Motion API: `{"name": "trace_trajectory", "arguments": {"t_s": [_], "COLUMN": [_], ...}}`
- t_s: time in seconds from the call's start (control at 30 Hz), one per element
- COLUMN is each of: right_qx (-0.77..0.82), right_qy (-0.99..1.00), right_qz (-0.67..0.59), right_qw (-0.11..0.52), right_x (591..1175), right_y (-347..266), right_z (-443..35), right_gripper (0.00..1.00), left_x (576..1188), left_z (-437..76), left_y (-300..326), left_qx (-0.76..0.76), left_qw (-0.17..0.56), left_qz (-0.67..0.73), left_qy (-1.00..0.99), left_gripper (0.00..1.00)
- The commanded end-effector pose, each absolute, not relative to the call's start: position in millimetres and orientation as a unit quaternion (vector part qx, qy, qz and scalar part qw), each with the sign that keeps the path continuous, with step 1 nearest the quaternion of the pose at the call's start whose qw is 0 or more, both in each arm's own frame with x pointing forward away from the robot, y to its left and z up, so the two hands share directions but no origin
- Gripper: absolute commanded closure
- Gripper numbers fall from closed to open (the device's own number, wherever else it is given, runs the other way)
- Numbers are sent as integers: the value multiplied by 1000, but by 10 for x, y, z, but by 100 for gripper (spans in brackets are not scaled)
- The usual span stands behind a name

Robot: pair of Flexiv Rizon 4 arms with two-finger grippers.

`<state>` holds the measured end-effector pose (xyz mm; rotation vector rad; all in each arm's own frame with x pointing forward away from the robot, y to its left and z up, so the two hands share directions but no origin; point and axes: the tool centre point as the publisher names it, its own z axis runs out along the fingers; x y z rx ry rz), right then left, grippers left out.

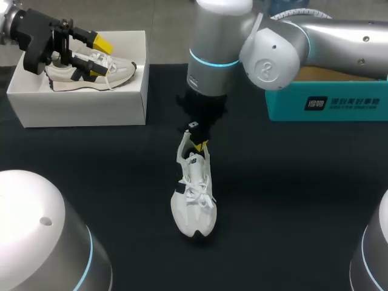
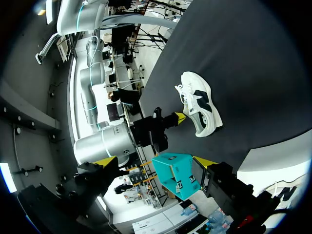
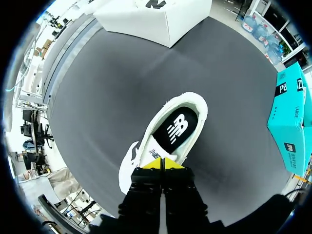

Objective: Take the shoe out of the shoebox, open the shoe tongue, remove and reinsert the insole, then place the shoe into the shoebox

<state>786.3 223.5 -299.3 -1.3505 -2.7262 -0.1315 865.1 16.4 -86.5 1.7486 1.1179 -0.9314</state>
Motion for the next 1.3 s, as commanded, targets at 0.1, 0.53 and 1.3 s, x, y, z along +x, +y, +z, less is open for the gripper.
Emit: {"name": "trace_trajectory", "arguments": {"t_s": [0.1, 0.53, 1.3], "right_qx": [-443, -443, -74], "right_qy": [-894, -894, -993], "right_qz": [-42, -42, -76], "right_qw": [48, 48, -45], "right_x": [7867, 7867, 8368], "right_y": [2248, 2248, 2334], "right_z": [-2998, -2998, -3087], "right_gripper": [45, 0, 0], "left_x": [8652, 8652, 8652], "left_z": [-858, -858, -858], "left_y": [163, 163, 163], "left_qx": [699, 699, 699], "left_qw": [419, 419, 419], "left_qz": [-371, -371, -371], "left_qy": [446, 446, 446], "left_gripper": [0, 0, 0]}}
